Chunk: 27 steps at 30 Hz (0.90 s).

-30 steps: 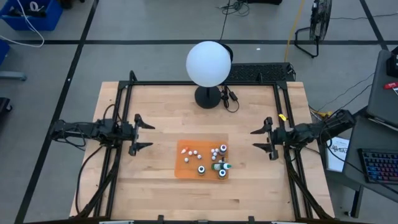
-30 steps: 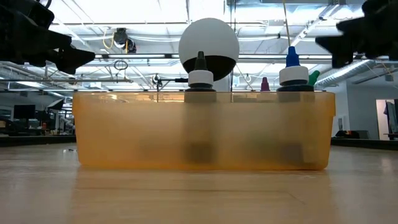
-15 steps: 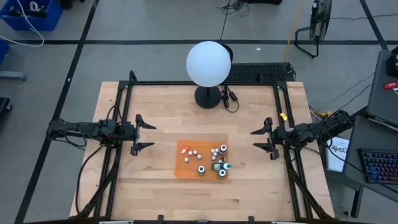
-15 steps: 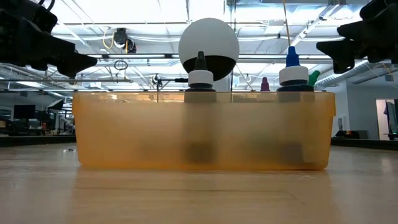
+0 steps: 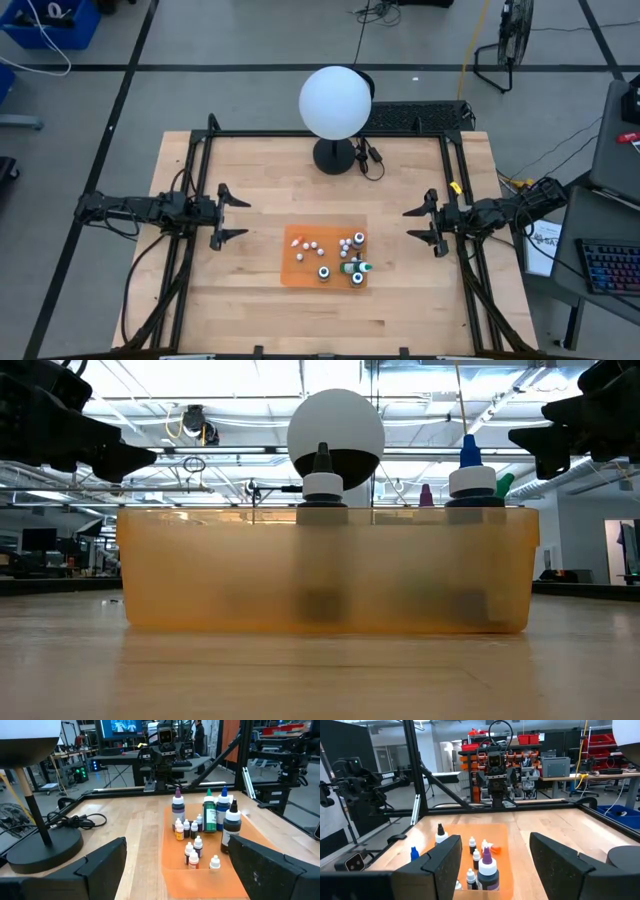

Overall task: Pick & Place food coloring
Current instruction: Return to Home Position

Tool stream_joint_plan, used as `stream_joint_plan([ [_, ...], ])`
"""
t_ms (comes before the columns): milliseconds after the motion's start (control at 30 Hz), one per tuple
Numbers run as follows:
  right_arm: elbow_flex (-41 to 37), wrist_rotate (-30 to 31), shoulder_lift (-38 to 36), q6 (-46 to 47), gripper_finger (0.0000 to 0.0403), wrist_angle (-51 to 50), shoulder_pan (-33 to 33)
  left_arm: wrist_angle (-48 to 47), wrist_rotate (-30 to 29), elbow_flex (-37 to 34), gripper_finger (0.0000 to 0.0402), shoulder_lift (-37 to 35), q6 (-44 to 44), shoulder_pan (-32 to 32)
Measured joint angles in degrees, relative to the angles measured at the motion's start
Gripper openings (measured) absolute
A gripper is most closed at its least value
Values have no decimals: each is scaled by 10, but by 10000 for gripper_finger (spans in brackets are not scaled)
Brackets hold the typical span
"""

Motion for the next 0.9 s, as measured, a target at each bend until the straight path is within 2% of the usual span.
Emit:
stream_joint_plan([
  [900, 0, 0, 0, 0, 223, 0, 0, 1, -2, 0, 351, 0, 0, 0],
])
